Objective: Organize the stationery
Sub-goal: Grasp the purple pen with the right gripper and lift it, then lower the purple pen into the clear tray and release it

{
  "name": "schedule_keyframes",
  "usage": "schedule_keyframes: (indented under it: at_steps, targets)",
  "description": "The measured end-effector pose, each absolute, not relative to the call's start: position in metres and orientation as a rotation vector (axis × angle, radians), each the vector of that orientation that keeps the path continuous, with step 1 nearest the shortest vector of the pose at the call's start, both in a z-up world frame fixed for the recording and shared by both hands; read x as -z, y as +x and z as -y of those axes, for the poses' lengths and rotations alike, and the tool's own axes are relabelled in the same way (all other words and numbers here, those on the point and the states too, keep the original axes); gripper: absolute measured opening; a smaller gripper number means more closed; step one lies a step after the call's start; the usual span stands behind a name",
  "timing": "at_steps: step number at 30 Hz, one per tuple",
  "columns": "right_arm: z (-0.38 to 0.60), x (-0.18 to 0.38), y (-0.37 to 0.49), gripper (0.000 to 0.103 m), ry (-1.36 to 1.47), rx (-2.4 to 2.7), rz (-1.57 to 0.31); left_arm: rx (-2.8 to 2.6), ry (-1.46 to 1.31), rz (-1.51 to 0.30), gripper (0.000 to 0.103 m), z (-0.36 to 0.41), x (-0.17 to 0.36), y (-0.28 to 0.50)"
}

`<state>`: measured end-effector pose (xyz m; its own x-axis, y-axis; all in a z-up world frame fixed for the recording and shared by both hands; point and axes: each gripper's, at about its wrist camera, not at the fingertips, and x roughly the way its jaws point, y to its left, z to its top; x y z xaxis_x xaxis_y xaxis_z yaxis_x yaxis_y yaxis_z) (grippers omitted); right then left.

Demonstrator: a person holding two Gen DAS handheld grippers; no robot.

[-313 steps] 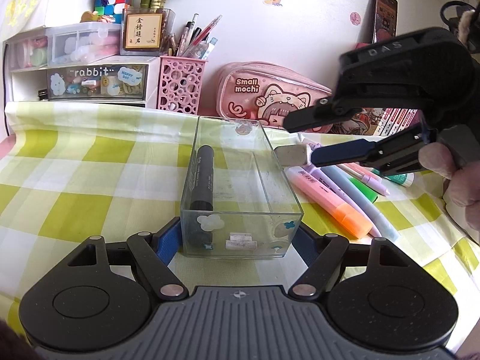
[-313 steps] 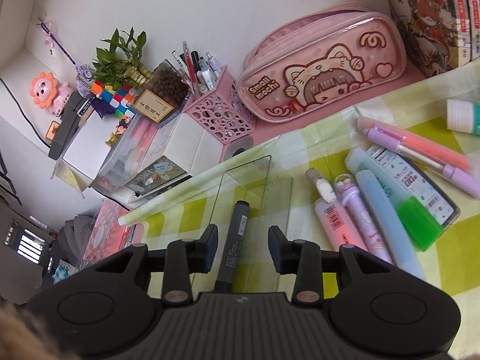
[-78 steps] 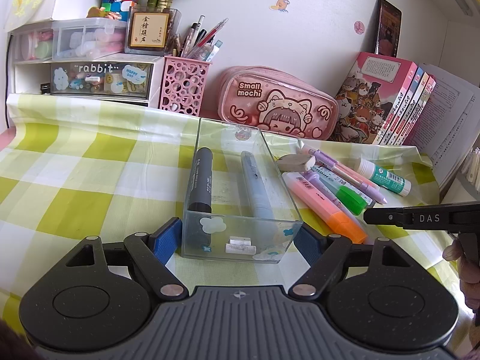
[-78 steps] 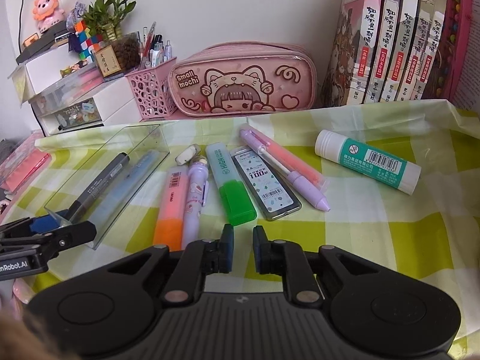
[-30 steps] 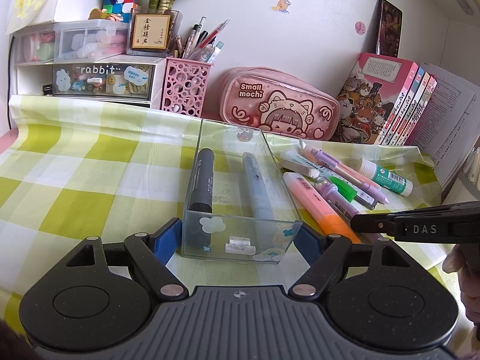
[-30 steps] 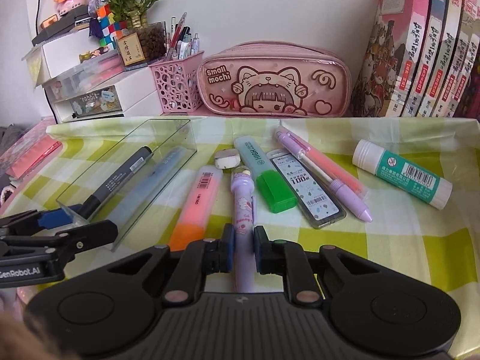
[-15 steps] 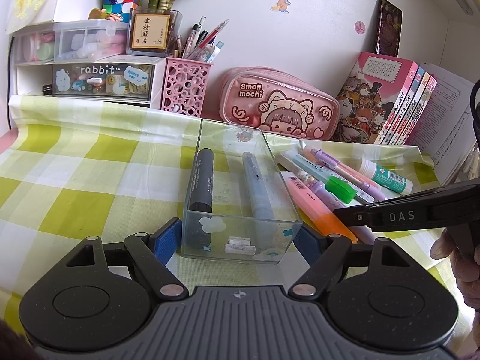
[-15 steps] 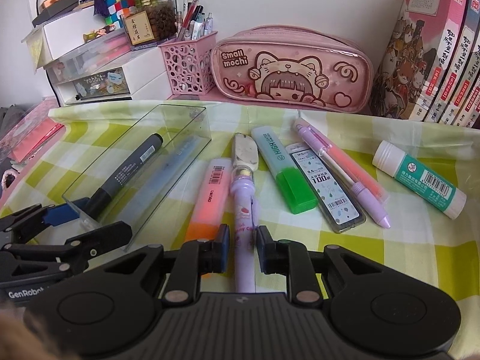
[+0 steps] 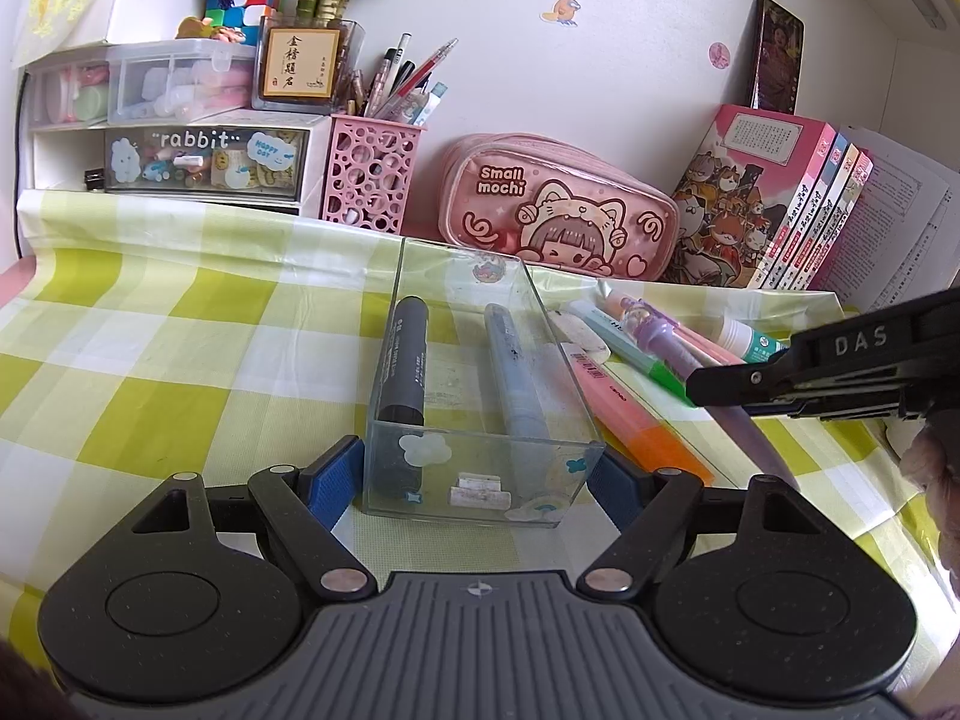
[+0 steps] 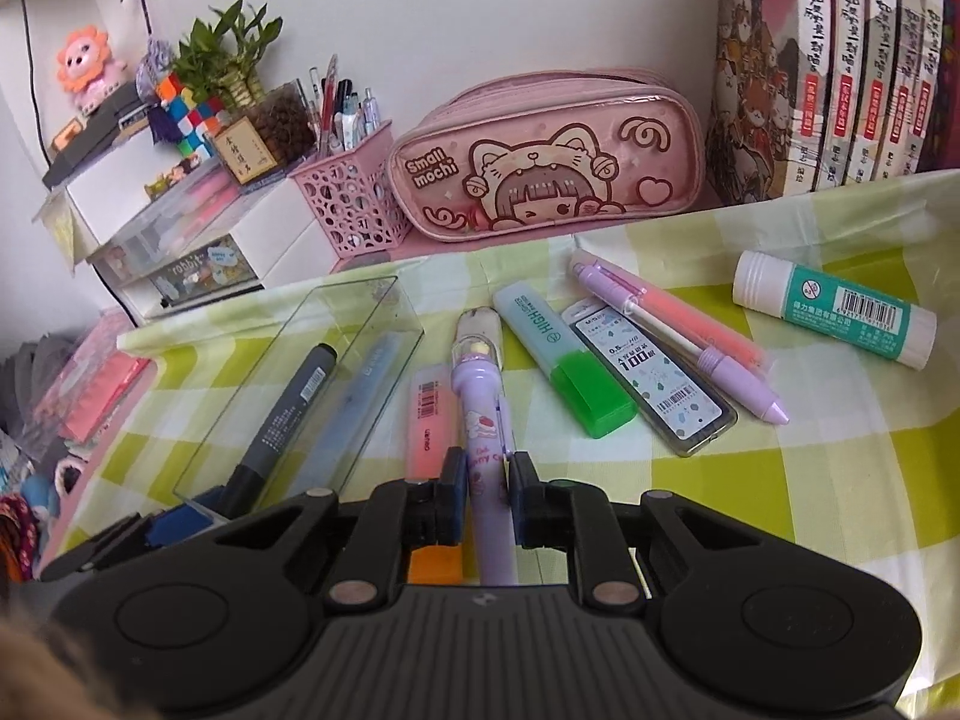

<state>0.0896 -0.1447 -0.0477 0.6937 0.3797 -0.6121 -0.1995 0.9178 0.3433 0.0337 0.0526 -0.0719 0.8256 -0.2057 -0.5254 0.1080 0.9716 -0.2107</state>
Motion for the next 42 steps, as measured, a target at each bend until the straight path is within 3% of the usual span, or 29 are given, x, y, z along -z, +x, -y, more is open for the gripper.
schedule_keyframes:
  at_steps: [14,32,42]
  targets:
    - [0.11,0.029,0.112,0.038,0.609,-0.424,-0.794,0.168,-0.176,-0.576,0.078,-0.053,0.072,0.034]
    - [0.064,0.031,0.133,0.041,0.603,-0.42,-0.896,0.17,-0.178,-0.574,0.079,-0.052,0.072,0.033]
    - [0.067,0.021,0.121,0.058,0.525,-0.431,-0.838,0.171,-0.179,-0.574,0.079,-0.05,0.072,0.033]
